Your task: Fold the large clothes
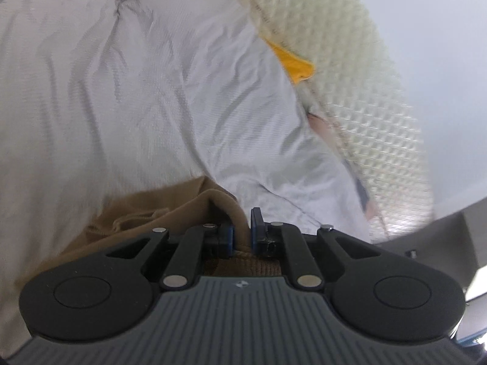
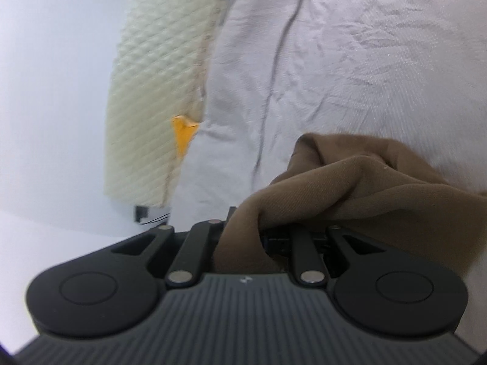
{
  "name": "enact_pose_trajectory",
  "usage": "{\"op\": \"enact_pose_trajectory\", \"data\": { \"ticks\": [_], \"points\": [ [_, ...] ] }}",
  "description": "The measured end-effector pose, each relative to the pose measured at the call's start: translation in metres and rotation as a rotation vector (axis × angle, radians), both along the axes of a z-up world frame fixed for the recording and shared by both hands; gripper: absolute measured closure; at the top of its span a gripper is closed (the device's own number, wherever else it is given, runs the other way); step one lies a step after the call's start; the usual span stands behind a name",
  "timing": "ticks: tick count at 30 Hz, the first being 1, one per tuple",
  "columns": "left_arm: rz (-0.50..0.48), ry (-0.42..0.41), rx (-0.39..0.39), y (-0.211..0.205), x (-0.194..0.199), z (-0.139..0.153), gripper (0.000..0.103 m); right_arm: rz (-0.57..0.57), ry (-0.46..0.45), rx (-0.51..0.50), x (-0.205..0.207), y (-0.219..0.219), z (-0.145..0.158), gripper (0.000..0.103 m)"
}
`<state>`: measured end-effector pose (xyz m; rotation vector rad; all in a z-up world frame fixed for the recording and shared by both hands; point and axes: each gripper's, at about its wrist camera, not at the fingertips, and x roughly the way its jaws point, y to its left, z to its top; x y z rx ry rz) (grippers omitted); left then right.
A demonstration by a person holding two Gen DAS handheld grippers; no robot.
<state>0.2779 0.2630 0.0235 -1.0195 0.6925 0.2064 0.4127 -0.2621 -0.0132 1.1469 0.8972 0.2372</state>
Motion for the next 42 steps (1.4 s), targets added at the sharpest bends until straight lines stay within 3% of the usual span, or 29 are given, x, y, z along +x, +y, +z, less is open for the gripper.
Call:
{"op": "enact_pose_trajectory", "data": {
  "ticks": [10,15,20,23,25,27,28,32,36,42],
  "points": [
    [-0.054,0.148,-0.017,0.019,0.131,-0.118,0.089,-0.010,0.140,-0.003,0.086,0.025,-0.104,0.082],
    [-0.123,0.155,-0.001,0.017,0.158,-0.143,0.086,-0.021,0.133,0.038,0.095,0.023,-0.130,0.082],
    [-0.164,0.162,-0.040,0.022,0.162,-0.145,0.084,-0.020,0.145,0.057,0.095,0.020,-0.129,0.082],
    [-0.185,0.163,-0.113,0.034,0.159,-0.144,0.078,-0.017,0.141,0.060,0.093,0.018,-0.128,0.082],
    [-0.186,0.162,-0.199,0.045,0.155,-0.144,0.069,-0.015,0.135,0.062,0.091,0.016,-0.128,0.083],
    [-0.176,0.126,-0.309,0.060,0.150,-0.144,0.045,-0.016,0.133,0.069,0.088,0.014,-0.128,0.083],
    [-0.166,0.108,-0.326,0.067,0.147,-0.140,0.038,-0.017,0.133,0.070,0.086,0.013,-0.127,0.083],
    [-0.129,0.090,-0.267,0.089,0.131,-0.117,0.030,-0.020,0.131,0.076,0.081,0.011,-0.127,0.083],
    [-0.192,0.027,-0.187,0.078,0.110,-0.087,0.030,-0.027,0.141,0.096,0.079,0.009,-0.128,0.081],
    [-0.492,-0.209,-0.124,-0.033,0.069,-0.042,0.031,-0.027,0.156,0.145,0.079,0.003,-0.131,0.079]
  ]
}}
